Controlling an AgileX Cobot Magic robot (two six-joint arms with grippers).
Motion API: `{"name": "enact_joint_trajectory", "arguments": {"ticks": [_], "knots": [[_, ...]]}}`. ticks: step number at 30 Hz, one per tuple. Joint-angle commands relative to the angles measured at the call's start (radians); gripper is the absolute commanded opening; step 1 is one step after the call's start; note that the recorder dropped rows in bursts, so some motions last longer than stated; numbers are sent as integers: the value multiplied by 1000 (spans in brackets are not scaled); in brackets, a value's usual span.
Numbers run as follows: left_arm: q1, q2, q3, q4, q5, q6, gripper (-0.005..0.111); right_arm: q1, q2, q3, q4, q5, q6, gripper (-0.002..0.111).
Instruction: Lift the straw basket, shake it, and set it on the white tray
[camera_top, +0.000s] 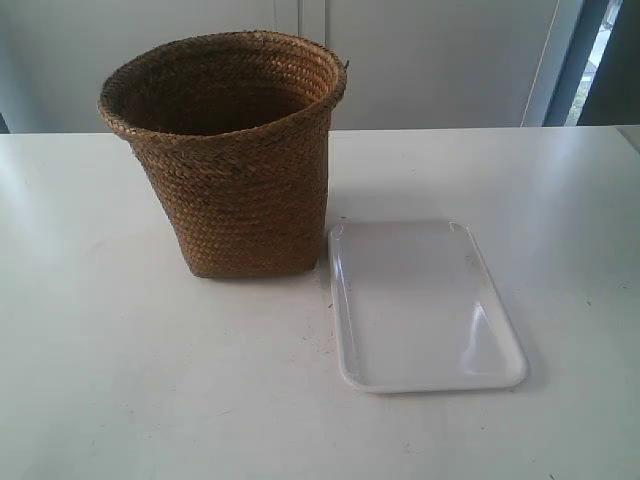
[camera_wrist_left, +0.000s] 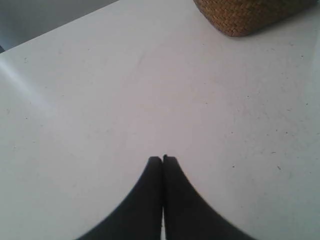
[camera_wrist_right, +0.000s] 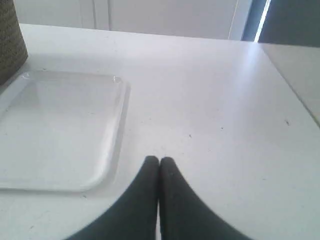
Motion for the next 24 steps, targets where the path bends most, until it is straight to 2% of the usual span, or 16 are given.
{"name": "enact_joint_trajectory", "arguments": {"ticks": [1,5,10,17,20,24], "knots": [[2,-4,6,-3,-12,14,0,-6,-6,6,-27,-31,-63,0],[2,-4,6,-3,-100,23,0,-6,-6,6,-27,-25,-63,0],[2,-4,6,-17,-209,-66,0,-6,-6,6,-27,-23,-63,0],[2,-4,6,-17,-249,-60,0,-6,-6,6,-35,-25,-66,0],[2,-4,6,-17,-273,-60,0,-6,-6,6,-55,-42,-110,0],[2,-4,6,-17,-325,-67,0,-6,-6,6,-55,-148,-224,0]]}}
